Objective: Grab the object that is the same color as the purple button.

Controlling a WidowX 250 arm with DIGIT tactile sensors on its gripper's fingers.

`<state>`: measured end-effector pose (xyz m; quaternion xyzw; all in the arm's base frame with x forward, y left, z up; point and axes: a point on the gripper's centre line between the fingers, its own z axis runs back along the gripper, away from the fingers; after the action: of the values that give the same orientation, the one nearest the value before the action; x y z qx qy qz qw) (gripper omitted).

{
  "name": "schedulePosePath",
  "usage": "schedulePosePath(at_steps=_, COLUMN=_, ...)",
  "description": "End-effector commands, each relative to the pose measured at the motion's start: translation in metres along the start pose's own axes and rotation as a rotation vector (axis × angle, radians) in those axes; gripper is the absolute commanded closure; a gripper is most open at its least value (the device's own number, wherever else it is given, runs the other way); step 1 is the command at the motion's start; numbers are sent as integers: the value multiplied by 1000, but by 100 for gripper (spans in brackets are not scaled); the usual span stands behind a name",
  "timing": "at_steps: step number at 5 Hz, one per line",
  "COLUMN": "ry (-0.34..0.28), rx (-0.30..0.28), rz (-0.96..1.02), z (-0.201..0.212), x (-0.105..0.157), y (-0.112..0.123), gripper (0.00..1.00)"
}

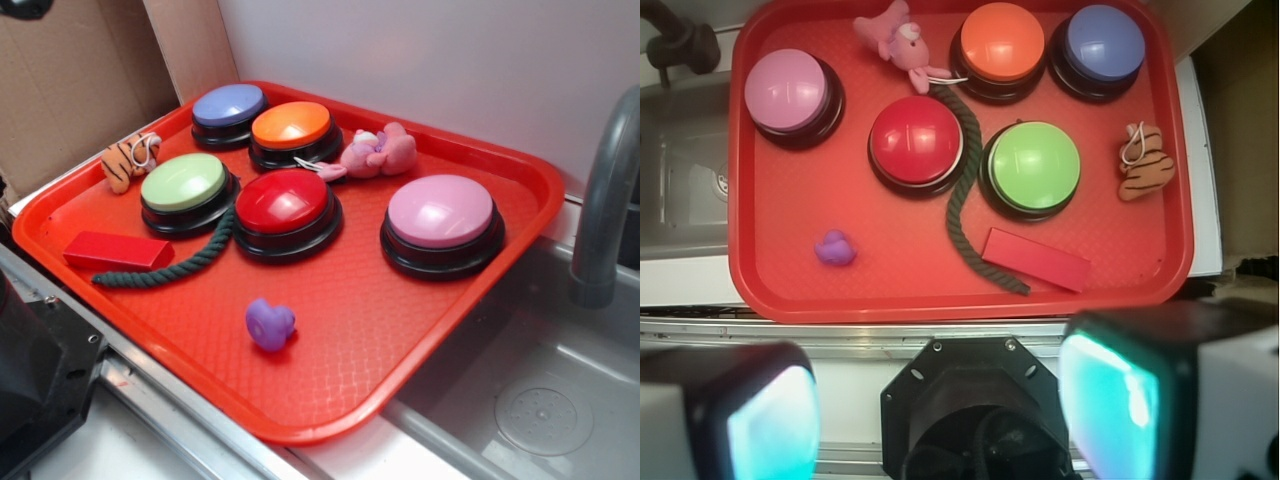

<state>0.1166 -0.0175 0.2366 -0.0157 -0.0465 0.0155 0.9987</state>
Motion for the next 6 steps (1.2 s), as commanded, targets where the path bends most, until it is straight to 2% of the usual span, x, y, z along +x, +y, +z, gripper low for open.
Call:
schedulePosePath(at_steps=1, ry=0, rx=0, rz=0, z=0, x=0, y=0, gripper=0)
schedulePosePath(at_steps=3, ry=13, rx=-15, rz=32, z=-65, x=16, y=-35, gripper=0)
schedulePosePath(at_steps=4, ry=21, rx=-25, rz=22, z=-97, x=21, y=-45, gripper=0)
schedulePosePath(at_steps=5, ry=62, rx=-22, rz=39, z=-130, x=22, y=-56, gripper=0)
schedulePosePath(at_steps=6, ry=75, rx=-9, rz=58, z=-157, x=19, y=-66, gripper=0)
